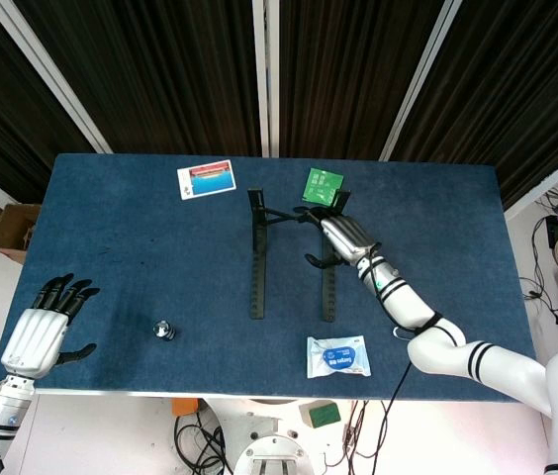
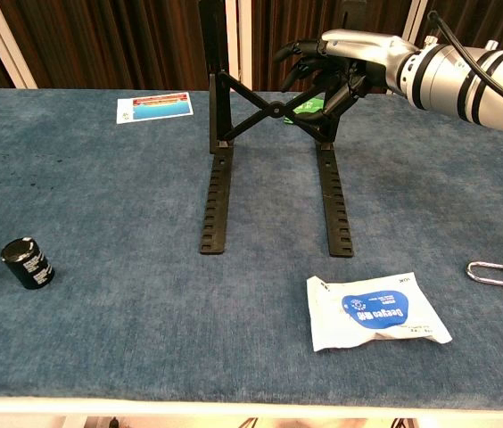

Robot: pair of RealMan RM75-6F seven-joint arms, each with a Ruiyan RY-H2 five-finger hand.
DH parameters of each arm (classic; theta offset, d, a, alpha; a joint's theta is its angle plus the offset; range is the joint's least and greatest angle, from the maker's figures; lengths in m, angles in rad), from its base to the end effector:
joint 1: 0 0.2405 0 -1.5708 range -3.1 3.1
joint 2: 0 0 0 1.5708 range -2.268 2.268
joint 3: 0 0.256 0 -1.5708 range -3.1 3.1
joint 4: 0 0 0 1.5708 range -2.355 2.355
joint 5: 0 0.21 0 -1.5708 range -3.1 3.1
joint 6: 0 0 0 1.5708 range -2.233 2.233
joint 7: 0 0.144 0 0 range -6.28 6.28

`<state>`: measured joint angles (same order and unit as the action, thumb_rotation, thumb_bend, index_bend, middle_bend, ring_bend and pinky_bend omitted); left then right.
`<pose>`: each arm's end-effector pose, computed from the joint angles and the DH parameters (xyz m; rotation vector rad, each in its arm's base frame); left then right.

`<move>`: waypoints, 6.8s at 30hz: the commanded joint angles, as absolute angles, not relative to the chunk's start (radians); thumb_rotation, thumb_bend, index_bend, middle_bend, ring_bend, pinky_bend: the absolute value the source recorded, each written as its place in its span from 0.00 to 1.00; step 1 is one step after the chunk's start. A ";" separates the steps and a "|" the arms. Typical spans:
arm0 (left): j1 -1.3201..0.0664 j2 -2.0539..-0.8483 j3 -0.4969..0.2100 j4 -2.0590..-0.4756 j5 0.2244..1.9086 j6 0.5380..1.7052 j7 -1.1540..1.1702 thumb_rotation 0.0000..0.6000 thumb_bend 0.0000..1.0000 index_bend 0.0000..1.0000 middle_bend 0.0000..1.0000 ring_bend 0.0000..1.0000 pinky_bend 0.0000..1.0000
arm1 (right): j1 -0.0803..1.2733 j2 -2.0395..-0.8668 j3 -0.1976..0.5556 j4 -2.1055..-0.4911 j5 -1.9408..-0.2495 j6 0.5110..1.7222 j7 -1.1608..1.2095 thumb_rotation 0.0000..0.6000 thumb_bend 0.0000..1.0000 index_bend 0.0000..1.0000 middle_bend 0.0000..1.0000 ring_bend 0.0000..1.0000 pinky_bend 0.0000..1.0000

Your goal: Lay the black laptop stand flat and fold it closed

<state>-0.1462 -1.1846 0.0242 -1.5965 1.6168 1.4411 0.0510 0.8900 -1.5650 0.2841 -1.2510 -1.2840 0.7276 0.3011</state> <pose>-0.2896 0.1812 0.1175 -1.5935 -0.8933 -0.9353 -0.1088 -0.4048 -0.0127 1.8682 -1.3080 1.2070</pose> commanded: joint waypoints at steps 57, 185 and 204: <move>-0.117 -1.164 0.027 -1.621 1.582 1.462 0.072 1.00 0.09 0.18 0.15 0.04 0.10 | 1.157 -1.900 0.309 -0.848 -1.366 0.583 0.810 1.00 0.34 0.25 0.33 0.18 0.25; -0.070 -1.159 0.039 -1.574 1.622 1.525 0.020 1.00 0.09 0.18 0.15 0.04 0.10 | 1.100 -1.820 0.253 -0.861 -1.187 0.490 0.388 1.00 0.73 0.00 0.24 0.00 0.01; -0.070 -1.165 0.037 -1.552 1.617 1.516 -0.006 1.00 0.09 0.17 0.15 0.04 0.10 | 1.072 -1.837 0.213 -0.924 -1.244 0.509 0.297 1.00 0.69 0.00 0.25 0.00 0.01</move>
<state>-0.0681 -1.1661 0.0380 -1.5525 1.6177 1.5180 -0.0048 1.0936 -1.8643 0.2311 -0.8656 -1.2007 0.4835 0.2757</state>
